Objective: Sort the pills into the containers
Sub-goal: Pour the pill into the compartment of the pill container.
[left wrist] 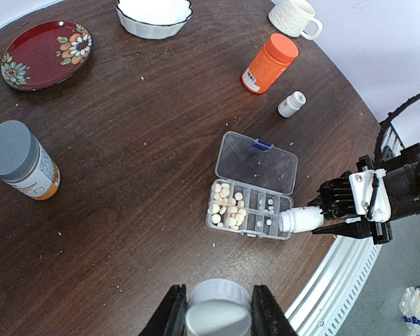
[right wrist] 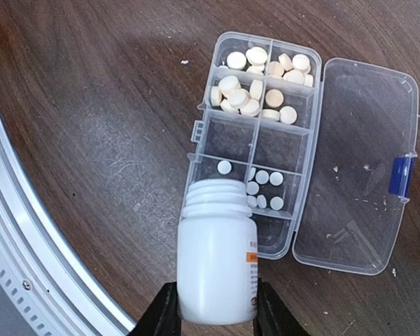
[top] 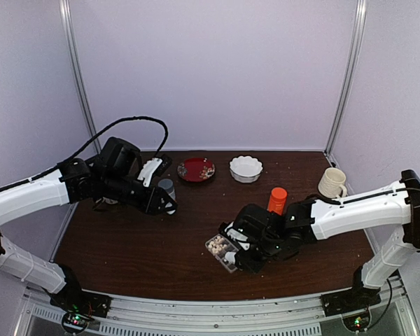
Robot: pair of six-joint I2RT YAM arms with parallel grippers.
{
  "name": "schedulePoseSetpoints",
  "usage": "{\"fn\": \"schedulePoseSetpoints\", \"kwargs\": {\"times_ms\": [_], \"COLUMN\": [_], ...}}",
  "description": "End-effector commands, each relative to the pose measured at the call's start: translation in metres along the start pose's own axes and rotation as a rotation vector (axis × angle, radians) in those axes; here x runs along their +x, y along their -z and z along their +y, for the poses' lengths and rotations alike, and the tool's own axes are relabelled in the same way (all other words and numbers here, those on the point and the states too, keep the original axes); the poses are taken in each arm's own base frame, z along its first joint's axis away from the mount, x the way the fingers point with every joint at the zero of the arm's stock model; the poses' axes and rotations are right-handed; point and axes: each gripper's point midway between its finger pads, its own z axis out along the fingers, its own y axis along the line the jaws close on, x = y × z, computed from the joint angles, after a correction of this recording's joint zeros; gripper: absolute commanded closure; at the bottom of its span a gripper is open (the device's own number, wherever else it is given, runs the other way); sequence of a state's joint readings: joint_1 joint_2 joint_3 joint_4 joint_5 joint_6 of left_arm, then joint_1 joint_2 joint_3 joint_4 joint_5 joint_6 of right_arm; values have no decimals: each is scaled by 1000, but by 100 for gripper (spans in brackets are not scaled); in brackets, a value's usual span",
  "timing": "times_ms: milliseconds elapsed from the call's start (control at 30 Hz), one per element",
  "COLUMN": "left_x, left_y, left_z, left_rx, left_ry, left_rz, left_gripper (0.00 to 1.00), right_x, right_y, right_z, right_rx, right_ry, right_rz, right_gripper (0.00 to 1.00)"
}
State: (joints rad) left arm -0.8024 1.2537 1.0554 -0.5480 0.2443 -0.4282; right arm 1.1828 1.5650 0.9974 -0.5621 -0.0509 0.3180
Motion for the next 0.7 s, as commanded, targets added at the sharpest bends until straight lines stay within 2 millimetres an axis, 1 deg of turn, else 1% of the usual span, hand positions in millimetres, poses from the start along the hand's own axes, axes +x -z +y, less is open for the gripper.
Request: {"fn": "schedulePoseSetpoints", "kwargs": {"times_ms": [0,33,67,167,200,267,300,333,400,433,467,500,533,567,633,667], "left_x": [-12,-12,-13,-13,-13,-13,-13,-12,-12,-12,-12,-11,-11,-11,-10,-10], "left_y": [3,4,4,4,4,4,4,4,3,3,3,3,3,4,3,3], "left_z": [-10,-10,-9,-10,-11,-10,-10,-9,-10,-10,-10,-9,-9,-9,-9,-9], "left_rx": [31,30,28,32,33,30,28,28,29,30,31,28,27,26,27,28], "left_ry": [-16,-17,-17,-17,-19,-18,-17,-16,-15,-15,-16,-15,-16,-14,-14,-13], "left_rz": [-36,-37,-41,-40,-39,-39,-39,-38,-35,-34,-35,-36,-36,-36,-34,-33], "left_gripper": [100,100,100,100,100,100,100,100,100,100,100,100,100,100,100,100], "right_x": [-6,-3,-2,-11,-12,-2,0,1,-5,-8,-9,-5,-1,1,-8,-11], "right_y": [3,2,0,4,6,2,1,-1,3,4,4,2,1,0,3,4], "right_z": [1,-4,-6,10,9,-4,-7,-4,6,6,1,-4,-3,4,14,13], "right_rx": [-7,31,42,-53,-51,30,57,39,-28,-32,-3,31,32,-12,-73,-67], "right_ry": [-11,-7,2,-8,-17,-5,8,16,-4,-13,-15,-11,1,10,-13,-17], "right_rz": [-30,-1,19,-43,-56,13,39,44,-14,-37,-39,-2,31,38,-24,-46], "right_gripper": [100,100,100,100,100,100,100,100,100,100,100,100,100,100,100,100]}}
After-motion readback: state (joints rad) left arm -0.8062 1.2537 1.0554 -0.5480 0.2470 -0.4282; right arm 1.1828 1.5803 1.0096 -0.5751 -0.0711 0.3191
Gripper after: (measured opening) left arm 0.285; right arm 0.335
